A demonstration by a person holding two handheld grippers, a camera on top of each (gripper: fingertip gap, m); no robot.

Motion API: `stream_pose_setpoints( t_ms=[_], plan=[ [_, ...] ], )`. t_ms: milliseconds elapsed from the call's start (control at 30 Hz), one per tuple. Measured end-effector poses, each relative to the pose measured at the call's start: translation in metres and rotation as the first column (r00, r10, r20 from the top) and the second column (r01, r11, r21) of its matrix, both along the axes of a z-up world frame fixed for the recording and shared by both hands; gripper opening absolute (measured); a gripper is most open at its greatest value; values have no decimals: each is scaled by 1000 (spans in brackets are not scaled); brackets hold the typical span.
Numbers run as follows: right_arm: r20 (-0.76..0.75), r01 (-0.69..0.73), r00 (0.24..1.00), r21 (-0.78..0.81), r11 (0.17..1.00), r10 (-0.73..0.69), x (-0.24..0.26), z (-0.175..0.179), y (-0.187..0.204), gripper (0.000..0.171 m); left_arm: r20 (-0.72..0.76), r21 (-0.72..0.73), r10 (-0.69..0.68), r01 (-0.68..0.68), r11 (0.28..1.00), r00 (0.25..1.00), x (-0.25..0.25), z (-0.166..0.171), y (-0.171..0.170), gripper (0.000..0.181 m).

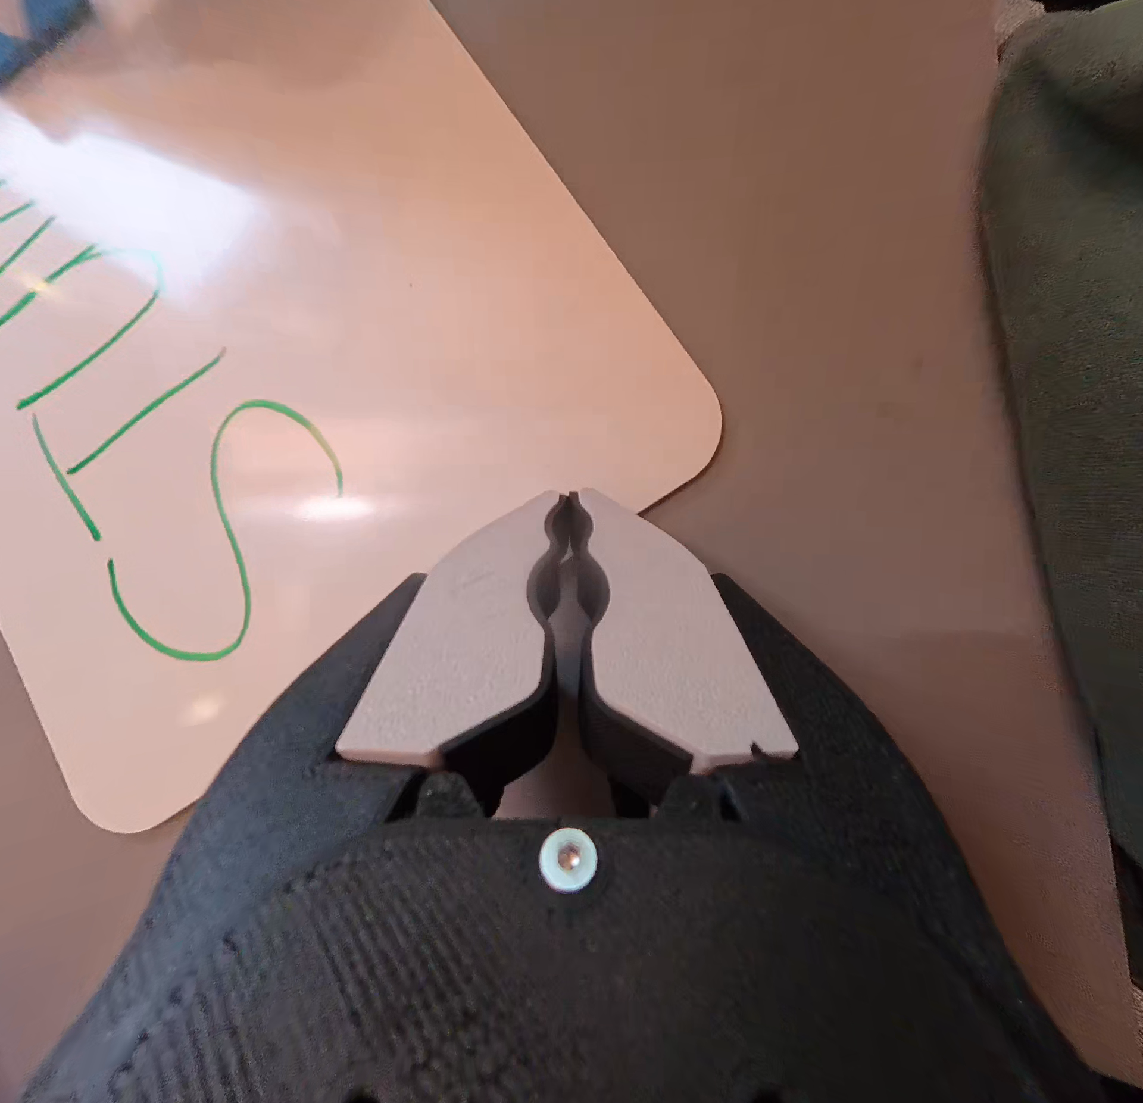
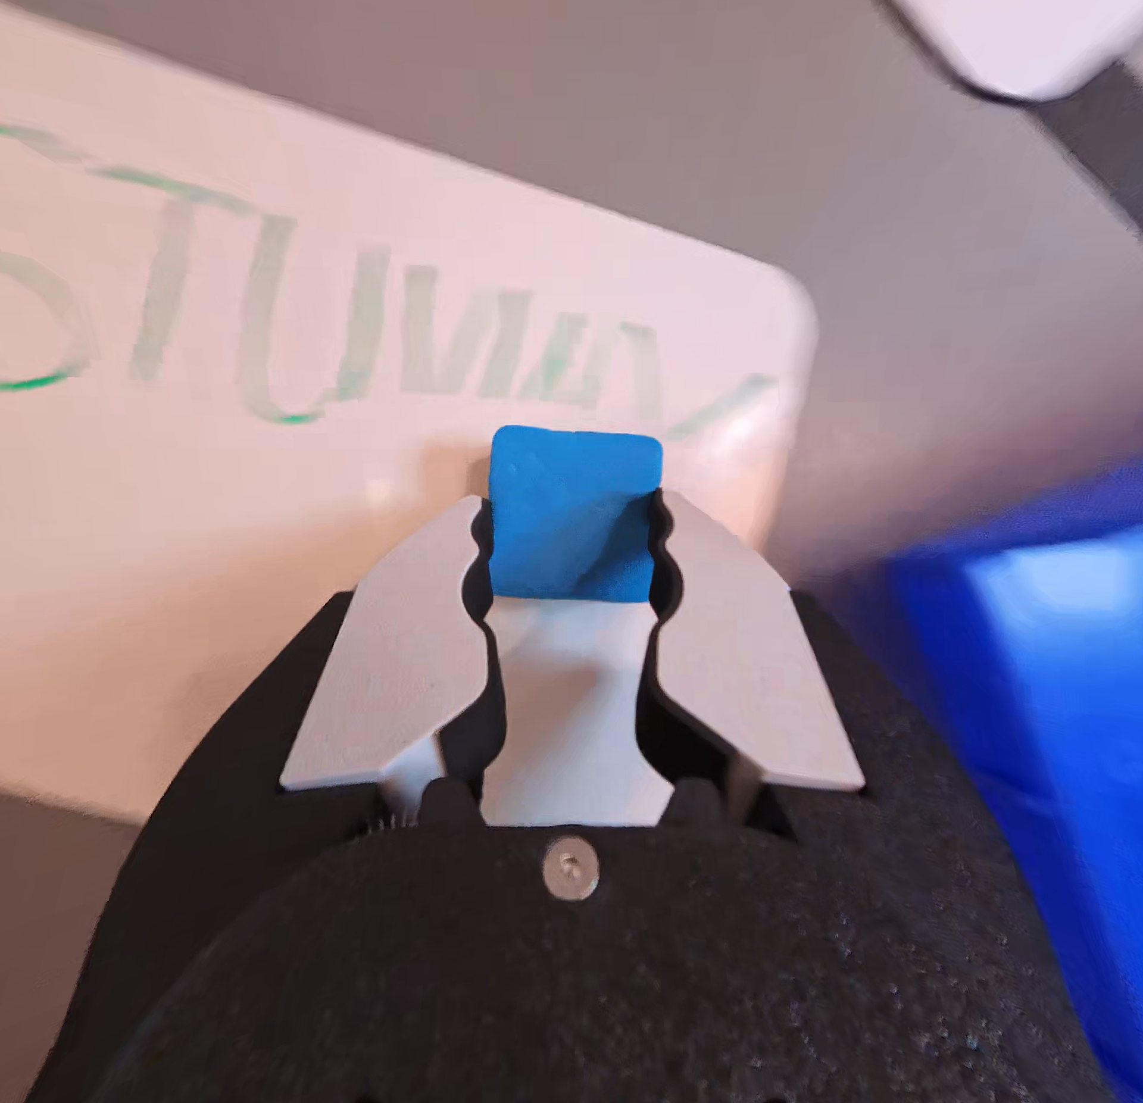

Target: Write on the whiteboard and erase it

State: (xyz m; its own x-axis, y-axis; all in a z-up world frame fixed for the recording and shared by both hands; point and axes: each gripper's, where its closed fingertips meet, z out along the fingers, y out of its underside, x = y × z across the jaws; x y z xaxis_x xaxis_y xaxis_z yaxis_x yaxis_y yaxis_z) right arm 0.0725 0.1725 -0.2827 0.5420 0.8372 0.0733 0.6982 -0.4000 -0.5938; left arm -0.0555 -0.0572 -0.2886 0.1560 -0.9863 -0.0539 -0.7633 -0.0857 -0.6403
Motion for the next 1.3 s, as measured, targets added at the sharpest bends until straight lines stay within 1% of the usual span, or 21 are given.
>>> stream_pose_setpoints(
  t_ms=[67,133,267,333,400,433,500,567,600,633,700,800,867,933,967,1033,1100,1133,1200,1267,1300],
  plan=[
    [18,-147,989,-21,989,148,-30,-1,-48,49,2,-10,0,0,1000,1000,-1,0,0,0],
    [53,-233,970,-56,971,236,-34,-2,-79,49,-4,-17,-14,14,1000,1000,1,0,-3,0],
    [26,-231,970,-219,948,242,4,0,-110,49,-18,-8,-24,24,1000,1000,1,-1,-10,0],
    [47,-315,941,-231,920,334,-7,1,-138,49,-11,-23,-32,32,999,999,3,-1,-13,0],
    [64,-375,919,-166,912,390,-35,1,-145,50,-12,-29,-47,47,998,999,5,-1,-15,0],
    [78,-374,920,-117,920,384,-45,0,-135,50,-9,-34,-56,56,998,998,7,-1,-17,0],
    [77,-269,960,-12,963,269,-45,0,-83,50,-7,-40,-61,61,997,998,9,-1,-18,0],
    [18,-75,997,-10,997,75,-13,0,-27,50,0,-45,-55,55,997,998,9,-1,-18,0],
    [32,-5,999,-12,1000,5,11,0,-12,50,2,-45,-52,52,998,999,8,-1,-18,0],
    [68,33,997,-7,999,-33,31,1,-9,50,3,-45,-51,51,998,999,8,-2,-18,0],
    [74,16,997,-40,999,-13,37,1,-32,49,7,-51,-51,52,997,999,8,-2,-18,0],
    [83,-157,984,-18,987,158,-12,2,-75,49,11,-62,-53,53,997,999,8,-2,-18,0],
    [46,-146,988,7,989,145,-24,2,-54,49,13,-62,-51,52,997,999,8,-2,-18,0],
    [20,12,1000,-4,1000,-12,11,2,-6,49,11,-51,-51,51,997,999,8,-2,-19,0],
    [20,56,998,-21,998,-55,30,2,4,49,10,-47,-48,48,998,999,8,-2,-18,0],
    [52,33,998,-24,999,-32,38,2,-12,49,11,-53,-49,49,997,999,7,-2,-19,0],
    [83,-89,992,-27,996,91,11,2,-47,49,12,-60,-50,51,997,999,7,-2,-19,0],
    [97,-131,987,-5,991,131,-1,2,-53,50,10,-61,-52,53,997,999,7,-2,-19,0],
    [56,-76,995,-9,997,76,-3,2,-33,50,8,-57,-52,53,997,999,7,-2,-19,0],
    [20,74,997,-1,997,-74,27,2,7,50,6,-49,-52,52,997,999,7,-2,-19,0],
    [19,119,993,-9,993,-118,42,2,14,49,5,-49,-51,51,998,999,7,-2,-19,0]
  ],
)
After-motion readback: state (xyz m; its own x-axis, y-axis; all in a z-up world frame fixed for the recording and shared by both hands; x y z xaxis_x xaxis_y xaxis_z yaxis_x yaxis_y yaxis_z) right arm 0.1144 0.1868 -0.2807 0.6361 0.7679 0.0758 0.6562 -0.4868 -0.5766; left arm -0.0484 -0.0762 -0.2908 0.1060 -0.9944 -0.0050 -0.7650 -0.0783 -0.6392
